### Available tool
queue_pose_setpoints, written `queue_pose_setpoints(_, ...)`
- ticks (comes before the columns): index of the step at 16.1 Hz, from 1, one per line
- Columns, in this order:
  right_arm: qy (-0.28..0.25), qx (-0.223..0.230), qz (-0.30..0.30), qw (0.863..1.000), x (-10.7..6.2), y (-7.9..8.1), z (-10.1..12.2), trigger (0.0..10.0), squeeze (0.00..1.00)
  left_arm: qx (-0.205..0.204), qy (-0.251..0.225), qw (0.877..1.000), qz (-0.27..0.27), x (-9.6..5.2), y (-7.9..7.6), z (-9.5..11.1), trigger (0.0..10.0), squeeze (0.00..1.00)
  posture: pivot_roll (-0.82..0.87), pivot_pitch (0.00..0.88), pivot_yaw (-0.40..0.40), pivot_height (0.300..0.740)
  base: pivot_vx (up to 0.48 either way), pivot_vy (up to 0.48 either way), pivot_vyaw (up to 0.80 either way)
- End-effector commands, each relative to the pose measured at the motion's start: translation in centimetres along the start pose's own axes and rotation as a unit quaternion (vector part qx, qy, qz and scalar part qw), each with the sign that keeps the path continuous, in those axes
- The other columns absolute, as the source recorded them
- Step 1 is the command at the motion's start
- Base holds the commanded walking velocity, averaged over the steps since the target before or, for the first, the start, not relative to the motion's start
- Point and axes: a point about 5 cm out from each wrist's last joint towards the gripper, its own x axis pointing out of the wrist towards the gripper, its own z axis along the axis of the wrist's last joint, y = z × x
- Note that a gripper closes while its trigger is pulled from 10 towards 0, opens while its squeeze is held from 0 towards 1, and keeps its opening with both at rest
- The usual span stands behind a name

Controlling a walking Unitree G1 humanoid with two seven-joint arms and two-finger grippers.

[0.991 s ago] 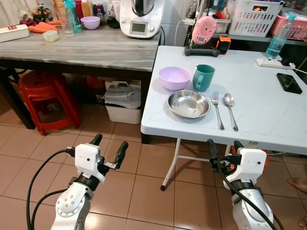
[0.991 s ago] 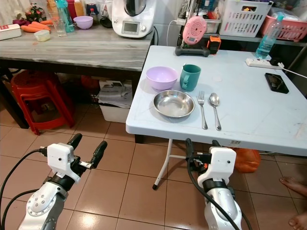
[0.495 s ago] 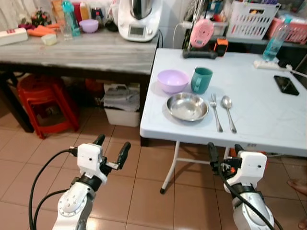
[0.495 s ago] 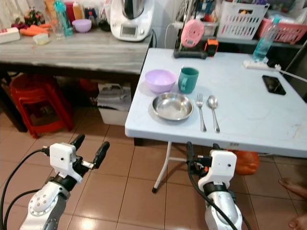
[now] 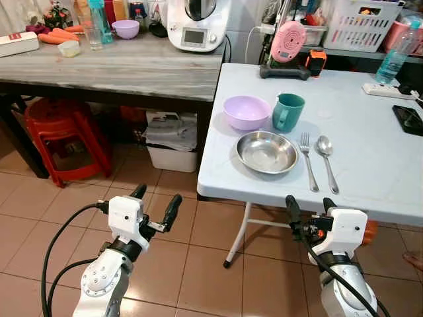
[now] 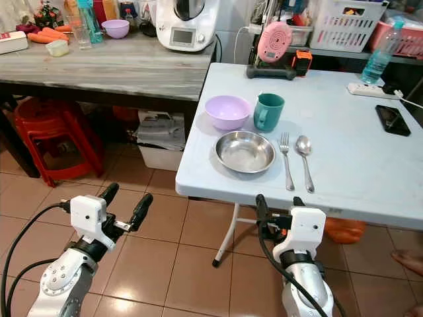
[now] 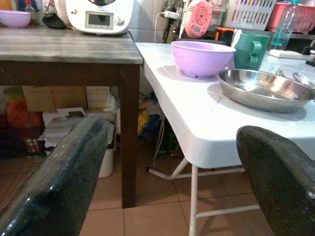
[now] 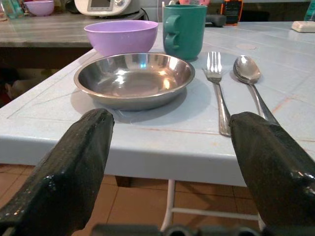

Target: Setting the table

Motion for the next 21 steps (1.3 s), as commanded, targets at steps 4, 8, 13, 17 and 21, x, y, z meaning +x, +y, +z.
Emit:
queue_pose_setpoints(4, 0.001, -0.001, -0.007, 1.0, 0.06, -0.19, -0.12, 10.0, 0.0, 0.004, -0.003, 1.0, -0.011, 0.38, -0.33, 0.43, 10.0, 0.0, 0.0, 0.0, -0.015, 0.74, 0.293, 0.0, 0.0)
queue_pose_setpoints(8, 0.005, 0.004, -0.008, 1.0, 0.2, -0.2, -0.25, 10.0, 0.0, 0.002, -0.002, 1.0, -0.017, 0.52, -0.54, 0.44, 10.0, 0.0, 0.0, 0.0, -0.016, 0.74, 0.326, 0.0, -0.26)
queue_pose_setpoints(13, 0.006, 0.003, -0.004, 1.0, 0.32, -0.17, -0.31, 10.0, 0.0, 0.002, 0.002, 1.0, -0.017, 0.49, -0.56, 0.27, 10.0, 0.0, 0.0, 0.0, -0.02, 0.74, 0.328, 0.0, -0.56)
queue_pose_setpoints(17, 0.007, -0.001, -0.001, 1.0, 0.37, -0.17, -0.36, 10.0, 0.0, 0.003, 0.004, 1.0, -0.017, 0.48, -0.62, 0.16, 10.0, 0.0, 0.0, 0.0, -0.024, 0.74, 0.321, 0.0, 0.0)
queue_pose_setpoints(21, 0.003, -0.012, 0.007, 1.0, 0.45, 0.02, -0.21, 10.0, 0.0, 0.004, 0.004, 1.0, -0.017, 0.54, -0.6, 0.1, 10.0, 0.0, 0.0, 0.0, -0.024, 0.74, 0.318, 0.0, 0.0)
